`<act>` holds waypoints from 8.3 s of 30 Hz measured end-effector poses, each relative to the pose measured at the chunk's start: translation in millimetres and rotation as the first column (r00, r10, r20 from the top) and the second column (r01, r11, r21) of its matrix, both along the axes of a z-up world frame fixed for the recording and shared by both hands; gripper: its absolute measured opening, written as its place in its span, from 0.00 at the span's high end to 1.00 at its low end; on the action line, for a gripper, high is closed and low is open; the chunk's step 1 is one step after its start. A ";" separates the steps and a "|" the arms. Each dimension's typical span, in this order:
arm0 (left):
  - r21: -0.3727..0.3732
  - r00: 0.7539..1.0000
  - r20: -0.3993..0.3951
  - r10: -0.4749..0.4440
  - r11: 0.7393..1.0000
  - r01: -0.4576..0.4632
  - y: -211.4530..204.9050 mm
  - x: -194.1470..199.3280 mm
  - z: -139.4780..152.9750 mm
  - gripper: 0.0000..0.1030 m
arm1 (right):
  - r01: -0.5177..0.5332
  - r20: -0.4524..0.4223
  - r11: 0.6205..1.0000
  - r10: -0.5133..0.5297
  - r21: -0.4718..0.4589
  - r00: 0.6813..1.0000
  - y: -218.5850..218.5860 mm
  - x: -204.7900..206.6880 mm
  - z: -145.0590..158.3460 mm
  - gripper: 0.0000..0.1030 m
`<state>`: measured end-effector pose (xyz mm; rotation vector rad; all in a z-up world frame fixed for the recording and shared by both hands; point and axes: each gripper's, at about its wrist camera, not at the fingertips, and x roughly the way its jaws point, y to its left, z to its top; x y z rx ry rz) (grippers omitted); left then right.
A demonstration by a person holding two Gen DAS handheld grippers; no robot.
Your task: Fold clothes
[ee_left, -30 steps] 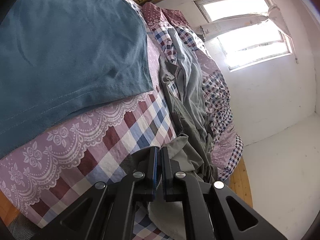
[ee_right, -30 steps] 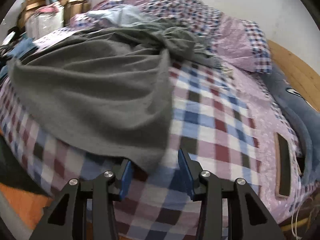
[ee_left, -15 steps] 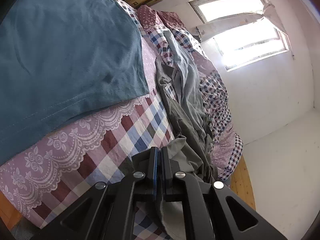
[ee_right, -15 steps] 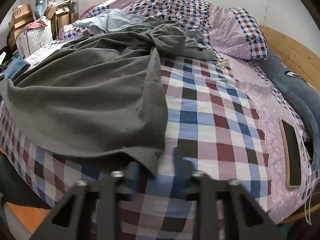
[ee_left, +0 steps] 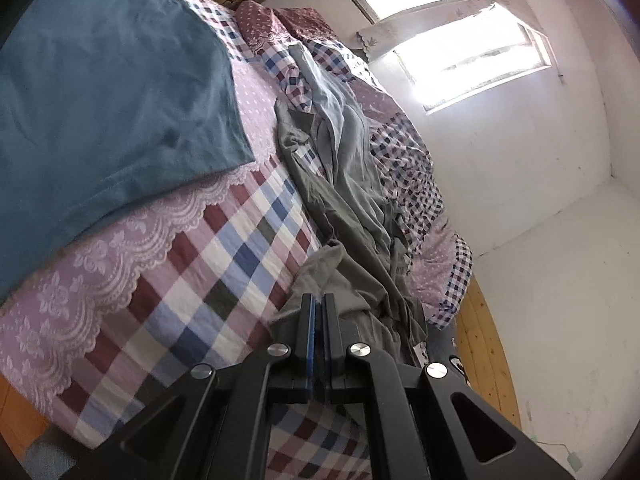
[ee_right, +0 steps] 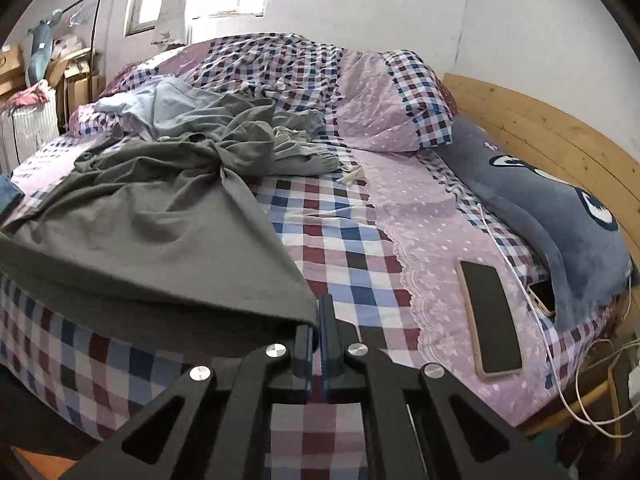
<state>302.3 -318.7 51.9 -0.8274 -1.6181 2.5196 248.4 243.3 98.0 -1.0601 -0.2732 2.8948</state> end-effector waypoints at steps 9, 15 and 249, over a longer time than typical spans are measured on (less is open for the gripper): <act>0.031 0.998 0.062 0.027 0.999 -0.029 1.1 26.2 1.2 0.99 | -0.037 0.104 0.999 0.033 0.032 0.994 -6.4 22.7 -2.4 1.00; -0.041 0.981 0.186 0.051 0.998 -0.044 5.6 26.7 -0.8 0.99 | 0.001 0.203 0.999 -0.009 0.041 0.979 4.3 23.6 -10.0 0.97; -0.448 0.954 0.025 -0.300 0.849 0.279 145.3 -304.2 -2.5 0.17 | -0.083 0.260 0.832 0.264 -0.549 0.929 -20.7 -477.1 -27.7 0.55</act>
